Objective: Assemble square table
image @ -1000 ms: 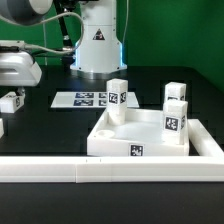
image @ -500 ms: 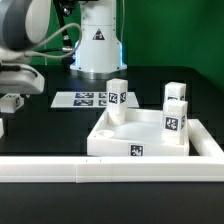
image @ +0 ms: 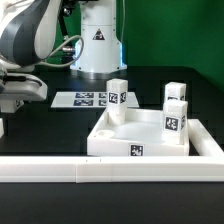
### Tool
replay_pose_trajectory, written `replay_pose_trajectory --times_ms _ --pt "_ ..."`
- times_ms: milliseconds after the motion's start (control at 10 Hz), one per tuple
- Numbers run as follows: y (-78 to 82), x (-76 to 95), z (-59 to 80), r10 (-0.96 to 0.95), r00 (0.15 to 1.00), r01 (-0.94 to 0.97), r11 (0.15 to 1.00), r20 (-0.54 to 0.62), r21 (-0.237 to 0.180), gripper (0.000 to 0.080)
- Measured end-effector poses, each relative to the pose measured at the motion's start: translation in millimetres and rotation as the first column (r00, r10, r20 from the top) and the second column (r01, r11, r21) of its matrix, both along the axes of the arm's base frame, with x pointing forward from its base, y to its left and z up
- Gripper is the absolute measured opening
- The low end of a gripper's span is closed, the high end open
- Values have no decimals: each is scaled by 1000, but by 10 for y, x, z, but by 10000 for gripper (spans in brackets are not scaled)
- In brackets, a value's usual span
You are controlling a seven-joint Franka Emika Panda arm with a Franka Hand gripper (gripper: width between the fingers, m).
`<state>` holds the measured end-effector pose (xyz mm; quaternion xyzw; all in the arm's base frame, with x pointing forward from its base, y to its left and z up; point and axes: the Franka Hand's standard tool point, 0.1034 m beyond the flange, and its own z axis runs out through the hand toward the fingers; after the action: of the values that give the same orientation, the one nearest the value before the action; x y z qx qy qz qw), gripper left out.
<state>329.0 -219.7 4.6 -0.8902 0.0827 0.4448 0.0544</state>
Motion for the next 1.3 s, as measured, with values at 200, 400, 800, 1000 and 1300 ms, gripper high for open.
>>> replay_pose_trajectory --times_ms 200,400,800,1000,1300 --pt "0 1 0 0 1000 0 1000 0 0 440" --pt "0 1 0 0 1000 0 1000 0 0 285" --pt "0 1 0 0 1000 0 1000 0 0 288" --pt "110 112 144 3 1000 -3 1000 -4 14 288" --pt "325 548 524 26 998 -26 1000 58 0 290"
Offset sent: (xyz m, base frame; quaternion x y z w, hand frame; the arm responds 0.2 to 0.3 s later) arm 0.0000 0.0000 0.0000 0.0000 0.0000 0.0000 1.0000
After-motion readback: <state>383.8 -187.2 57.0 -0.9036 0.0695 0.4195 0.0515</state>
